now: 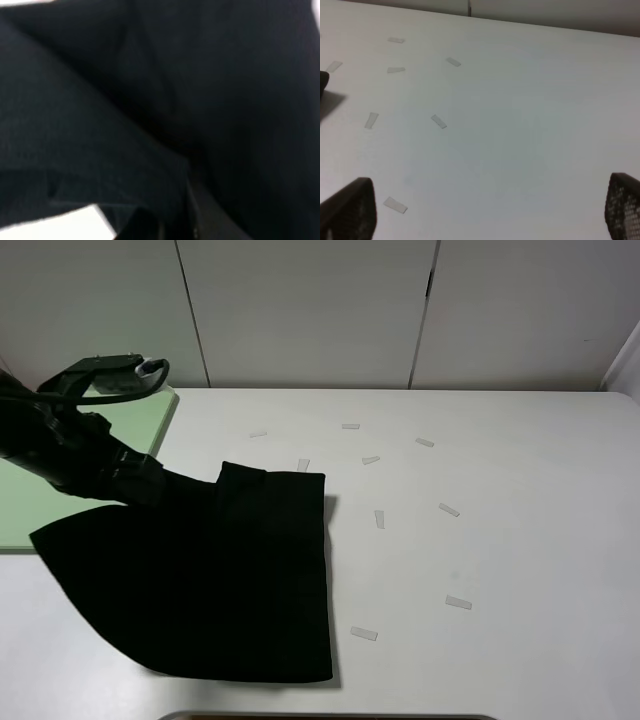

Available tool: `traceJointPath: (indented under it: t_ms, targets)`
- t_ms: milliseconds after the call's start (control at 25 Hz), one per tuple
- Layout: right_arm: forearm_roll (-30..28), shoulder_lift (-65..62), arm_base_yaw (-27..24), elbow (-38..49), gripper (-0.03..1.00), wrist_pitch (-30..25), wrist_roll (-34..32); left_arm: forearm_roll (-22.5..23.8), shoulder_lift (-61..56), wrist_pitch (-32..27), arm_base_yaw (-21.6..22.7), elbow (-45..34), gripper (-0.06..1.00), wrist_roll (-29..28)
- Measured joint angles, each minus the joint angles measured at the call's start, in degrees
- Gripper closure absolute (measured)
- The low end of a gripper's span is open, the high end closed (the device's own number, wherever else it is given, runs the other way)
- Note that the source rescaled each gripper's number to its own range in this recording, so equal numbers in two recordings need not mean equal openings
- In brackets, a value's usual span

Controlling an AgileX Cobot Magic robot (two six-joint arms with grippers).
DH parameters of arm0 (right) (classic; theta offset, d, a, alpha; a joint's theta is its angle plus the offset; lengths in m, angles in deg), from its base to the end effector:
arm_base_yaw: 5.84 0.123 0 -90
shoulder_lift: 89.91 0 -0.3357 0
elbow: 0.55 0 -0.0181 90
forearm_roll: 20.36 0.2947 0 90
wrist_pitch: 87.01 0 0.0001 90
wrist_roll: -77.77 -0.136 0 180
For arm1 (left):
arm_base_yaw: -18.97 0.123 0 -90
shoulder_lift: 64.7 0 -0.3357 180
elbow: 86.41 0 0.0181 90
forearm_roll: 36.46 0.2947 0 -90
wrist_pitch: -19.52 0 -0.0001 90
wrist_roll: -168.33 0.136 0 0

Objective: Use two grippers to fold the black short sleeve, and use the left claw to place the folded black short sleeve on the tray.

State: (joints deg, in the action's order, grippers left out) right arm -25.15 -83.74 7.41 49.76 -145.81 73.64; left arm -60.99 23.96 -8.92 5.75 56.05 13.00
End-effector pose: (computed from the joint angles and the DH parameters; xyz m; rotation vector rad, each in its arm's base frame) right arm 0.0262 -0.0038 0.2791 -0.1578 2.0043 0.0941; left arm 0.2881 -0.0953 0.1809 0.4357 2.6273 -0.3240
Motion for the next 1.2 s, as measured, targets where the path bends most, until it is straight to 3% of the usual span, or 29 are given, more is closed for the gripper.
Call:
traceJointPath:
  t_ms: [160,320,680,920,1200]
  targets:
    - [0.0,0.0,0.0,0.0,-0.03,0.0,0.0,-6.4,0.0,3.8,-4.4,0.0,0.94,5.4]
    - [0.0,0.0,0.0,0.0,-0.03,0.0,0.0,-9.4,0.0,7.2,-9.0,0.0,0.94,7.5]
    - [0.0,0.0,0.0,0.0,-0.03,0.0,0.0,-10.6,0.2,12.7,-17.4,0.0,0.94,7.8]
    - [0.0,0.0,0.0,0.0,-0.03,0.0,0.0,-13.1,5.6,14.8,-19.0,0.0,0.94,7.8]
    - [0.0,0.0,0.0,0.0,-0.03,0.0,0.0,-19.2,14.0,29.5,-27.5,0.0,0.94,7.8]
